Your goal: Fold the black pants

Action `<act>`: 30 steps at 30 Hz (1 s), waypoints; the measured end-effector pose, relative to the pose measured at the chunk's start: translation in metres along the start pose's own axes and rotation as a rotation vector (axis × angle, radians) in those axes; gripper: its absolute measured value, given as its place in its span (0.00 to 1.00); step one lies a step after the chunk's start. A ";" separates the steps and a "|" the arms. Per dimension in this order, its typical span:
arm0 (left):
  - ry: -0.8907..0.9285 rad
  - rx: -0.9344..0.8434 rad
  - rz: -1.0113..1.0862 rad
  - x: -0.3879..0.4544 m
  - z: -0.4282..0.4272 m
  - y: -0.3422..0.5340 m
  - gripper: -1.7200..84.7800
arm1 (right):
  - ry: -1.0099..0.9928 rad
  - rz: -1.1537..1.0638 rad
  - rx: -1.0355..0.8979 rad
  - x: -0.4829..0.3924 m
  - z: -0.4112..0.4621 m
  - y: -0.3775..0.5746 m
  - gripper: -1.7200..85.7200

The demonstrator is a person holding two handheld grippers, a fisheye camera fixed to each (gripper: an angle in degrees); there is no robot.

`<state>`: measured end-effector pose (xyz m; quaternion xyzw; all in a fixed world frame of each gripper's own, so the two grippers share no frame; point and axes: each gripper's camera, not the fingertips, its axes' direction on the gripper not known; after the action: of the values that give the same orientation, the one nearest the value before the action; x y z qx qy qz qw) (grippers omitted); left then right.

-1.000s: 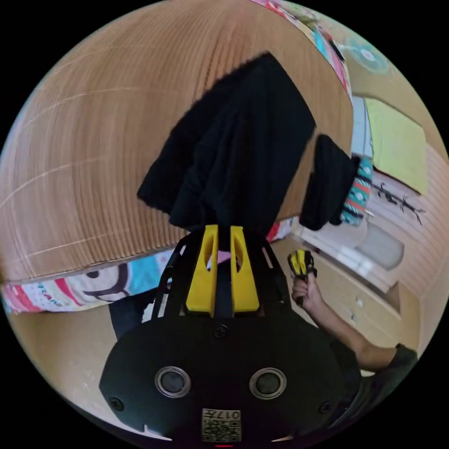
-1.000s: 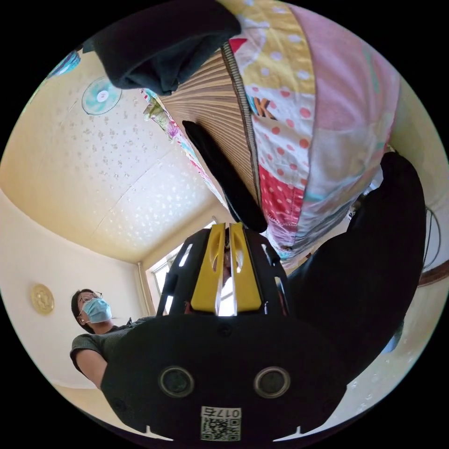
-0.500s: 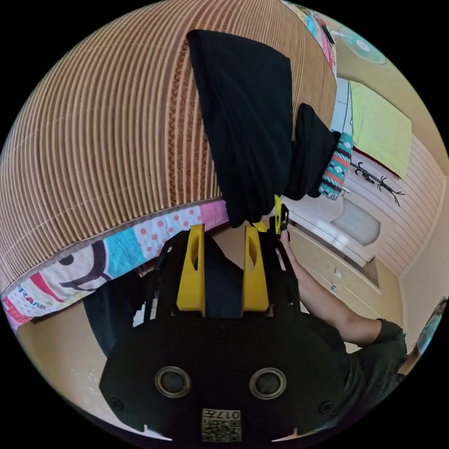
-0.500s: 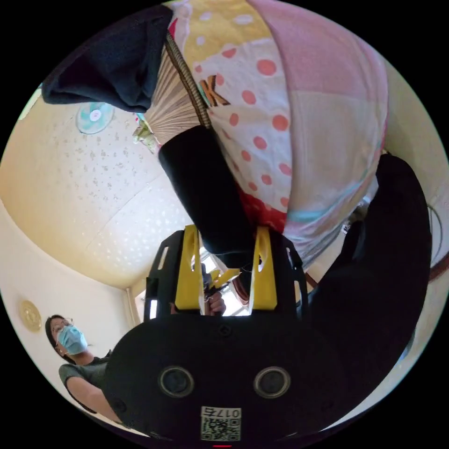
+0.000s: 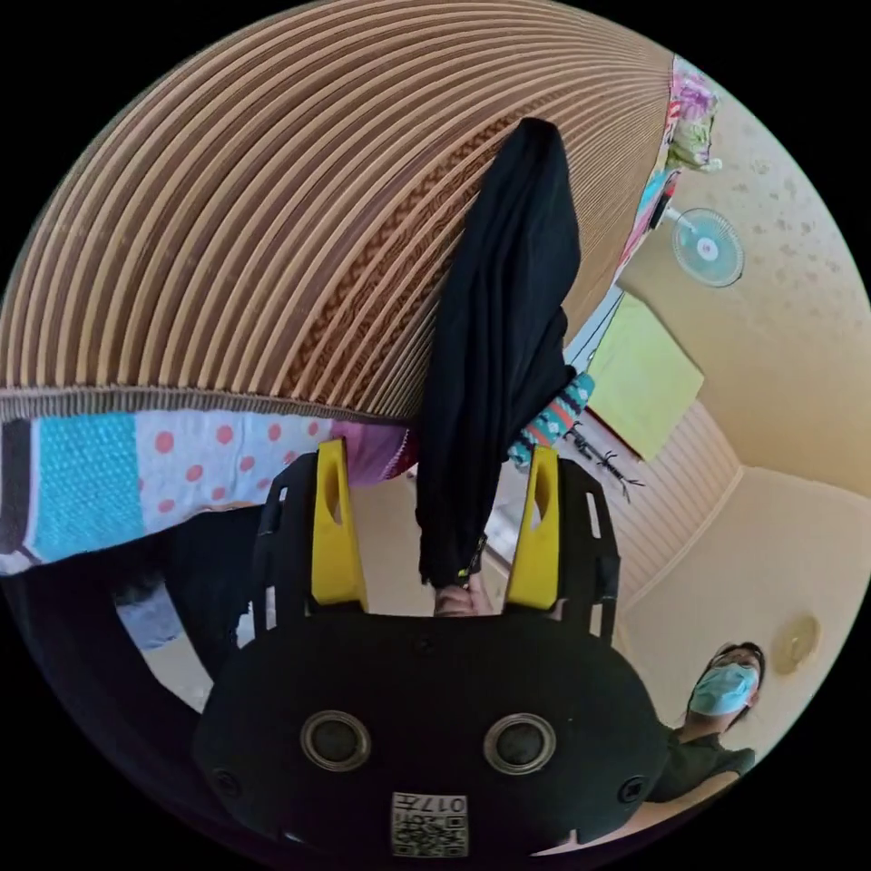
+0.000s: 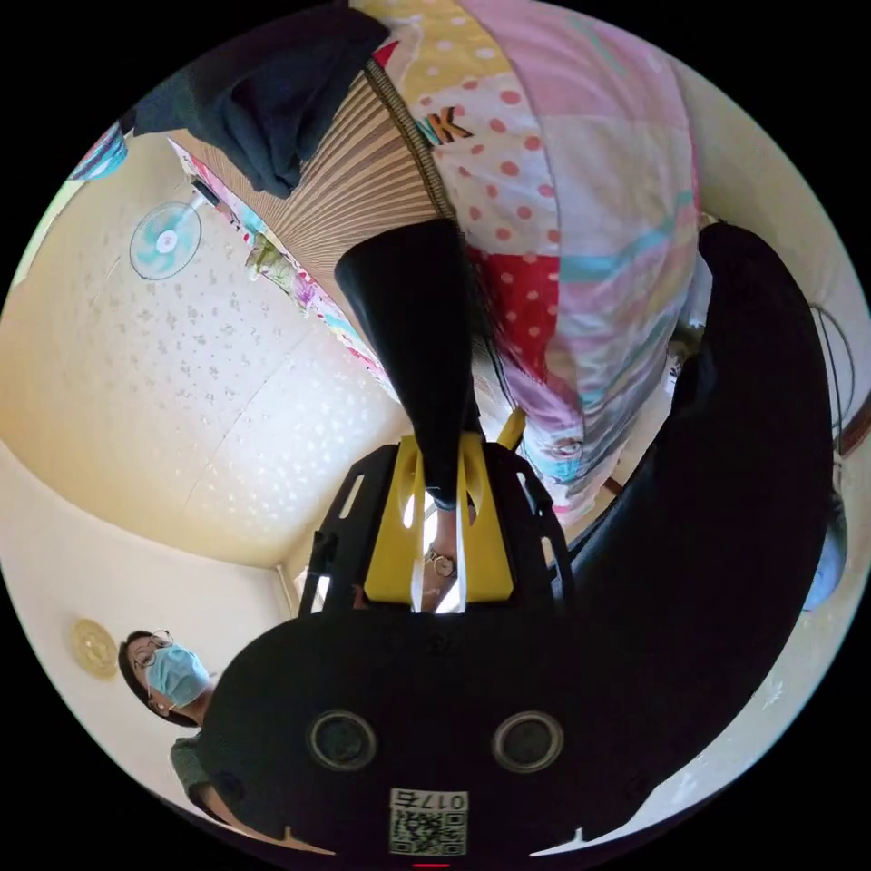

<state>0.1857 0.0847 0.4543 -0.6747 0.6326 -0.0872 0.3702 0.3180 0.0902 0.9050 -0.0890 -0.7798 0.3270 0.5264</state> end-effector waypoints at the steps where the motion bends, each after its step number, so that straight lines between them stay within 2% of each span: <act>1: 0.079 -0.003 -0.028 -0.007 0.000 0.004 0.29 | -0.006 0.017 -0.009 0.006 -0.006 0.010 0.09; 3: 0.187 -0.030 -0.072 -0.014 0.004 0.011 0.24 | -0.016 0.031 -0.035 0.012 -0.012 0.023 0.08; 5: 0.145 -0.083 -0.121 -0.011 0.008 0.017 0.17 | -0.001 0.003 -0.065 0.009 -0.017 0.032 0.07; 6: 0.060 -0.126 -0.099 0.000 0.009 0.020 0.11 | 0.009 -0.043 -0.074 0.001 -0.020 0.037 0.07; 11: 0.031 -0.227 0.118 0.087 0.019 0.032 0.10 | 0.117 -0.309 -0.105 -0.067 -0.029 0.050 0.04; 19: 0.141 -0.321 0.540 0.302 0.082 0.082 0.10 | 0.051 -0.741 -0.062 -0.205 -0.074 0.077 0.03; 25: 0.135 -0.407 0.766 0.404 0.156 0.125 0.11 | 0.066 -0.970 0.036 -0.248 -0.133 0.080 0.04; 28: 0.103 -0.459 0.689 0.400 0.182 0.123 0.15 | 0.100 -1.134 0.123 -0.240 -0.165 0.059 0.05; 30: -0.013 -0.476 0.584 0.373 0.182 0.114 0.17 | 0.127 -1.049 0.199 -0.210 -0.191 0.021 0.06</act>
<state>0.2711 -0.1782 0.1243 -0.5335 0.7986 0.1758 0.2160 0.5718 0.0846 0.7765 0.3432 -0.6513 0.0865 0.6712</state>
